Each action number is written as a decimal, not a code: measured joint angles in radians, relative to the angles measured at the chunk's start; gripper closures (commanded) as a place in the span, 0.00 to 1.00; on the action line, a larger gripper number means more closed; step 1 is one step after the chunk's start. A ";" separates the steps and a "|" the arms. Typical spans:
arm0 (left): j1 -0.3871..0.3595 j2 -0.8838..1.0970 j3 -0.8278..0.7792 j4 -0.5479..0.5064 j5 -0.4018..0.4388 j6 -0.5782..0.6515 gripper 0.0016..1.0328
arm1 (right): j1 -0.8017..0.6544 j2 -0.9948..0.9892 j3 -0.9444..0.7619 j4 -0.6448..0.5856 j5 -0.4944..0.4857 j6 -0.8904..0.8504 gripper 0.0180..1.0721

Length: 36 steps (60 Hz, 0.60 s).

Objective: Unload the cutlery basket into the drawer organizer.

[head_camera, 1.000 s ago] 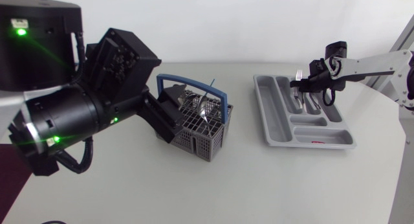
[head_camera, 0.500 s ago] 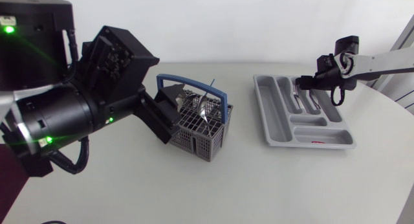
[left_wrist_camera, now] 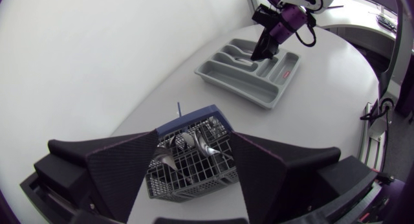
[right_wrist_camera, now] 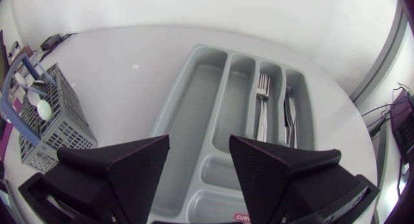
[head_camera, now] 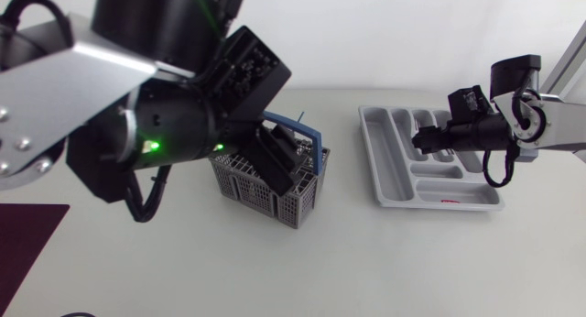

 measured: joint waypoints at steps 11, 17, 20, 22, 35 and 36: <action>-0.021 0.133 0.114 -0.092 -0.053 -0.053 0.14 | 0.042 -0.100 -0.059 -0.012 0.000 -0.001 0.35; -0.021 0.196 0.156 -0.133 -0.072 -0.079 0.16 | 0.058 -0.130 -0.076 -0.020 0.000 0.000 0.35; -0.021 0.221 0.169 -0.147 -0.074 -0.087 0.18 | 0.070 -0.142 -0.084 -0.031 0.000 0.000 0.35; -0.021 0.234 0.176 -0.156 -0.074 -0.099 0.19 | 0.079 -0.149 -0.088 -0.039 0.000 0.000 0.35; 0.010 0.309 0.256 -0.222 -0.075 -0.151 0.19 | 0.117 -0.187 -0.121 -0.066 0.000 0.000 0.35; 0.016 0.315 0.264 -0.229 -0.075 -0.156 0.19 | 0.119 -0.189 -0.123 -0.067 0.000 0.000 0.35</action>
